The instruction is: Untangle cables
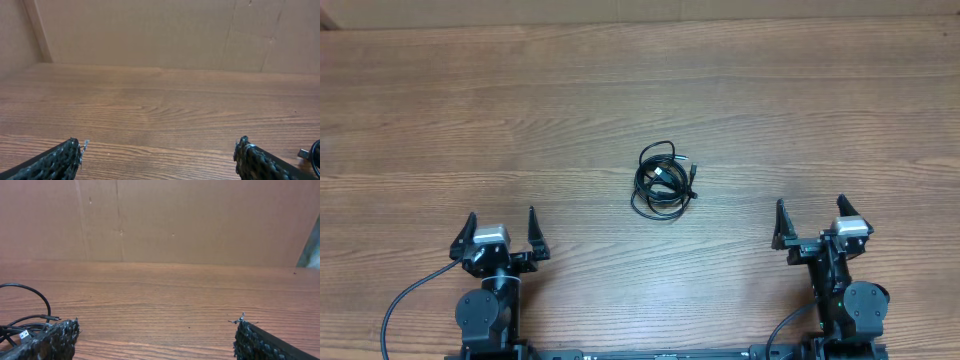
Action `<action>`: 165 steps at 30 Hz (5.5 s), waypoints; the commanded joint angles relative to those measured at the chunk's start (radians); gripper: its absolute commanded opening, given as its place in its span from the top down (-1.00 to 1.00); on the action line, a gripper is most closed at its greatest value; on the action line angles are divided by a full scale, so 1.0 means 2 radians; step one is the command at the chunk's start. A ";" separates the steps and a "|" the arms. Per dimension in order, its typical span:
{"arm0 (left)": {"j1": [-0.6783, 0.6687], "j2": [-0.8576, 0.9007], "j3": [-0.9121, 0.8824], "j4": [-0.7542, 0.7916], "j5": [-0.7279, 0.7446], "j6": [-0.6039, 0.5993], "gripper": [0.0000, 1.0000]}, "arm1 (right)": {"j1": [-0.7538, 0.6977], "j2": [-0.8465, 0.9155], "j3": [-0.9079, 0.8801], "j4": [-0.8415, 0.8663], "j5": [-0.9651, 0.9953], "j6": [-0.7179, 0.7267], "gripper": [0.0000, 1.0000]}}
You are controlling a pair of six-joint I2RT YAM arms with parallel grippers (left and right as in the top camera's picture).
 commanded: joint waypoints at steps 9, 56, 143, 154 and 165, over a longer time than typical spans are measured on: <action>-0.004 -0.005 -0.003 0.002 0.004 -0.009 -0.99 | 0.000 -0.005 -0.005 0.004 -0.001 0.001 -1.00; -0.004 -0.005 -0.003 0.002 0.004 -0.009 -0.99 | 0.000 -0.005 -0.005 0.004 0.000 0.001 -1.00; -0.216 0.778 0.940 -0.702 0.146 -0.109 -1.00 | 0.000 -0.005 -0.005 0.004 -0.001 0.001 -1.00; -0.216 0.935 0.940 -0.697 0.162 -0.097 -1.00 | 0.000 -0.005 -0.005 0.004 -0.001 0.001 -1.00; -0.216 1.011 0.940 -0.634 0.184 -0.033 -0.72 | 0.000 -0.005 -0.005 0.004 0.000 0.001 -1.00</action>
